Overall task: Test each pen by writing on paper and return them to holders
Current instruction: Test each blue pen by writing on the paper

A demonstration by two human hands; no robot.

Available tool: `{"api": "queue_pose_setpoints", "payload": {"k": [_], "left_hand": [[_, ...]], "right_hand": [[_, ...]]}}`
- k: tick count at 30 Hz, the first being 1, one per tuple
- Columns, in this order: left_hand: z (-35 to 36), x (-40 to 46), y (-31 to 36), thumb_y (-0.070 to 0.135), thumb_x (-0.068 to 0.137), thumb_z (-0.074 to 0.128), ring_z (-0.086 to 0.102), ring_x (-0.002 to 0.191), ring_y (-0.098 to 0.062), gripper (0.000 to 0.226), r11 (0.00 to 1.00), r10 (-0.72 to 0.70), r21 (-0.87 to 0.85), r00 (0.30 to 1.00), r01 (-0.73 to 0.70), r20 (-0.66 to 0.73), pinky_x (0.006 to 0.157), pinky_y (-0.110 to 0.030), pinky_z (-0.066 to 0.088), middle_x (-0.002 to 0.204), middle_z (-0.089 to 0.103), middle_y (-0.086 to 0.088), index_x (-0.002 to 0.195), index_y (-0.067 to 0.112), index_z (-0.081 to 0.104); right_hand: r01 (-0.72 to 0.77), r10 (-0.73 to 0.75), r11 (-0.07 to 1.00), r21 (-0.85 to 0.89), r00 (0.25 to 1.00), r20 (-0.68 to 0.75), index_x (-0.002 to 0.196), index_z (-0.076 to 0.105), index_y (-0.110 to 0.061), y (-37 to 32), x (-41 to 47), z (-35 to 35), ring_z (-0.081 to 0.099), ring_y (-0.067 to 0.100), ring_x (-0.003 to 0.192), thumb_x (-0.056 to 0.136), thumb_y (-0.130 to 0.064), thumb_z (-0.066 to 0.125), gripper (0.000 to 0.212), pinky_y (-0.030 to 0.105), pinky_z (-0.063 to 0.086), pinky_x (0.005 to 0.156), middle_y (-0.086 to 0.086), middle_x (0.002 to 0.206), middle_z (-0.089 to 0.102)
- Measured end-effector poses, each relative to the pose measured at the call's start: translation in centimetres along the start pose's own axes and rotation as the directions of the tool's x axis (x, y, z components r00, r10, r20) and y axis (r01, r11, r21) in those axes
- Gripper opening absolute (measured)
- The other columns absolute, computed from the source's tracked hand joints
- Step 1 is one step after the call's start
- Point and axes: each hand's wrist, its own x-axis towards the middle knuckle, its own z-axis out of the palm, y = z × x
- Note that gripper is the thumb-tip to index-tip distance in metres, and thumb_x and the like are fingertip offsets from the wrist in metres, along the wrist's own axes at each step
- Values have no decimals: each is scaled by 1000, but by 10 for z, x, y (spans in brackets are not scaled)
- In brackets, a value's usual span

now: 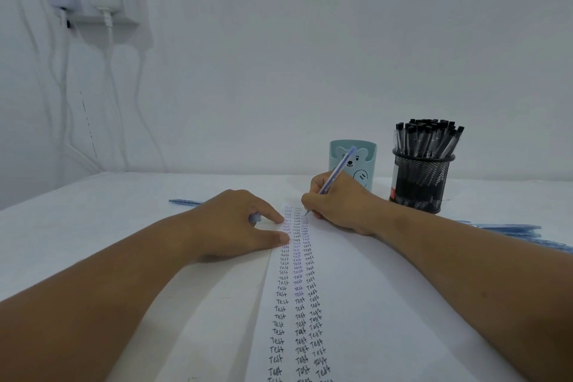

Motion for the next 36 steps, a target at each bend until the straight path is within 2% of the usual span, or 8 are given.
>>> {"api": "queue_pose_setpoints", "payload": {"k": [12, 17, 22, 26, 29, 31, 33, 36], "left_hand": [[0, -1, 0, 65, 80, 71, 47, 58, 14, 38, 1000, 13, 8, 1000, -13, -12, 57, -17, 29, 63, 42, 15, 112, 46, 71], [-1, -2, 2, 65, 80, 70, 47, 57, 16, 39, 1000, 6, 11, 1000, -6, 3, 56, -17, 28, 65, 41, 15, 114, 46, 70], [-1, -1, 2, 66, 79, 69, 46, 56, 10, 39, 1000, -8, 20, 1000, 8, 7, 56, -17, 28, 65, 41, 15, 114, 47, 70], [0, -2, 2, 65, 80, 69, 47, 57, 16, 39, 1000, -2, 22, 1000, 1, 13, 57, -17, 29, 67, 43, 15, 115, 46, 68], [3, -3, 2, 56, 87, 68, 48, 59, 16, 30, 1000, -6, -18, 1000, 5, -29, 59, -17, 31, 72, 46, 13, 114, 48, 59], [5, -3, 4, 37, 97, 61, 46, 53, 3, 15, 972, -44, -234, 997, 28, -64, 56, -19, 33, 73, 47, 10, 110, 40, 54], [5, -2, 5, 24, 104, 47, 35, 53, -7, 9, 920, -52, -391, 996, 17, -78, 51, -20, 32, 76, 45, 2, 106, 32, 47], [9, 1, 5, 26, 108, 39, 35, 55, -3, 9, 929, -16, -367, 989, -39, -145, 55, -17, 35, 83, 47, 1, 104, 30, 33]], "right_hand": [[11, -12, 999, -32, 1000, -24, 60, 54, -21, 1, 0, 1, 50, 8, 56, 79, -25, 68, 24, 23, 42, 55, -10, 54, 59], [2, -2, 1000, -5, 1000, -12, 62, 53, -20, 0, 0, 0, 44, 4, 45, 80, -22, 67, 23, 20, 37, 48, -7, 53, 59], [13, -13, 1000, -16, 1000, -16, 60, 53, -21, 1, 2, 3, 50, 10, 56, 78, -24, 68, 23, 25, 43, 57, -7, 53, 60], [45, -45, 999, -5, 998, -44, 60, 51, -21, 2, -1, 2, 51, 11, 58, 79, -22, 68, 26, 25, 42, 56, -5, 55, 57], [108, -95, 983, 152, 991, -91, 63, 55, -16, -2, -10, -1, 49, 15, 55, 84, -17, 65, 23, 25, 40, 50, 3, 60, 61], [129, -107, 911, 391, 991, -77, 64, 57, -11, -13, -15, -4, 42, 18, 51, 88, -11, 55, 24, 22, 31, 46, 11, 61, 60], [118, -117, 829, 546, 992, -37, 74, 56, -3, -26, -20, -8, 40, 19, 48, 89, -5, 47, 18, 21, 29, 45, 17, 63, 60], [142, -168, 792, 594, 986, -12, 76, 54, -4, -39, -25, -6, 43, 19, 42, 88, 1, 47, 15, 21, 29, 42, 21, 66, 63]]}}
